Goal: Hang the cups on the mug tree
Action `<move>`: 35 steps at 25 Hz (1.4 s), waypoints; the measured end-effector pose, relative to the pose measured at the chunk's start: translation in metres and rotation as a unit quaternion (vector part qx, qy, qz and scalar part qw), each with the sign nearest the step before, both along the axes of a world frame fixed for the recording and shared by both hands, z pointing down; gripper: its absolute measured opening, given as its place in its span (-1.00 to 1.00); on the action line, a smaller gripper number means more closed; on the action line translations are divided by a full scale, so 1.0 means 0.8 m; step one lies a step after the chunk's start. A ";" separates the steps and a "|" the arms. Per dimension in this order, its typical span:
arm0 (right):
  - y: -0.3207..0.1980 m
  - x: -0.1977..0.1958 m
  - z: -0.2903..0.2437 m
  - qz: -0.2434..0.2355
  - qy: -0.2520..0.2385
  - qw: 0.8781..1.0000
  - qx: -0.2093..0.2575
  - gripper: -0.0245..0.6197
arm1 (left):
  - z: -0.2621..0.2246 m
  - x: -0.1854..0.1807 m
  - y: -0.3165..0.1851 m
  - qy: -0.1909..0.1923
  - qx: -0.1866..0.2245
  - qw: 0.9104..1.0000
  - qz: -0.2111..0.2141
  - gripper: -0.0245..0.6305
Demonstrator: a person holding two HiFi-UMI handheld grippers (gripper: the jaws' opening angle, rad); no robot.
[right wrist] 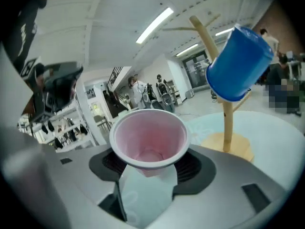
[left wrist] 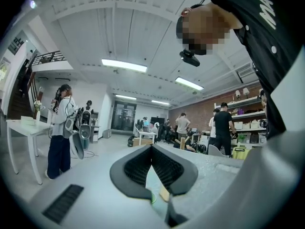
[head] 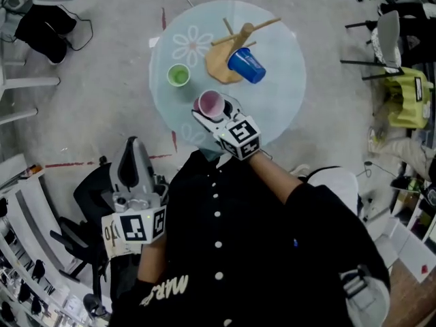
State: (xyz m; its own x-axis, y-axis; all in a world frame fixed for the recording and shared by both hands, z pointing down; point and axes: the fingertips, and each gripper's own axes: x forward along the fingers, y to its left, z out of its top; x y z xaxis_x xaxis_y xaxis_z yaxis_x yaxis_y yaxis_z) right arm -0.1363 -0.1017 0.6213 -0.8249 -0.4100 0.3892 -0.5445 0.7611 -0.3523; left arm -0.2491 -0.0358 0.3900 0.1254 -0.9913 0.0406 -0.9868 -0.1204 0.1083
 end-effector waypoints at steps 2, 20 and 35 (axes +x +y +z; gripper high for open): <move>-0.006 -0.012 -0.044 0.014 -0.055 0.998 -0.019 -0.02 | -0.011 0.002 -0.002 0.002 0.011 1.000 0.002 -0.94; -0.120 -0.027 -0.277 0.074 -0.369 0.911 -0.169 -0.05 | -0.063 0.018 -0.019 0.012 0.058 0.998 0.026 -0.94; -0.157 0.041 -0.244 0.149 -0.424 0.860 -0.242 -0.05 | -0.064 0.042 -0.031 0.005 0.051 0.998 0.048 -0.94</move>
